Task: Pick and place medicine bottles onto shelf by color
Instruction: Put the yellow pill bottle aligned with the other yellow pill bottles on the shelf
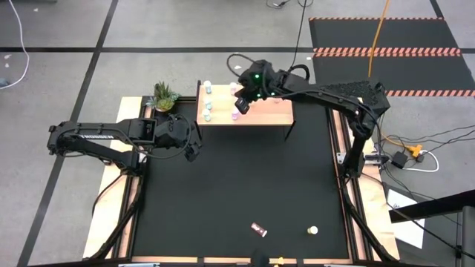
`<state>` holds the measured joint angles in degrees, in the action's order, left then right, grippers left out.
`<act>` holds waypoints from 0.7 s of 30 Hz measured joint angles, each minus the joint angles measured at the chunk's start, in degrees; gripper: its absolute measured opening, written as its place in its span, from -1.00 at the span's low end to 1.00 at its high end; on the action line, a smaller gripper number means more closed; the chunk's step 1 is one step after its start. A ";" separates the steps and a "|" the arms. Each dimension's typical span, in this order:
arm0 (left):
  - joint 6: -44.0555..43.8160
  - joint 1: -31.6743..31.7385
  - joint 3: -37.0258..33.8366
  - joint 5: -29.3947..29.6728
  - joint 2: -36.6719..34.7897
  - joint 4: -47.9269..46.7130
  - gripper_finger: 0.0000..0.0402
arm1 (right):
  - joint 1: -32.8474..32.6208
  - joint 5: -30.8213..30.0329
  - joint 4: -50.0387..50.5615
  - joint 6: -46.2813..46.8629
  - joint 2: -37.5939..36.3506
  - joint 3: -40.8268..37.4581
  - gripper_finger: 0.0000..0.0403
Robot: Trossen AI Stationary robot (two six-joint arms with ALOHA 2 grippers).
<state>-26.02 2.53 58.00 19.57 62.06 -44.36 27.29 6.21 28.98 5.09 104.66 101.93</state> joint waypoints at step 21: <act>1.37 -3.63 0.38 -3.10 1.39 3.17 0.94 | -8.31 1.12 16.28 -10.96 -20.09 2.94 -0.28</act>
<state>-24.65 -1.11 58.38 16.47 63.45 -41.19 18.98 7.33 45.26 -5.87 84.57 104.87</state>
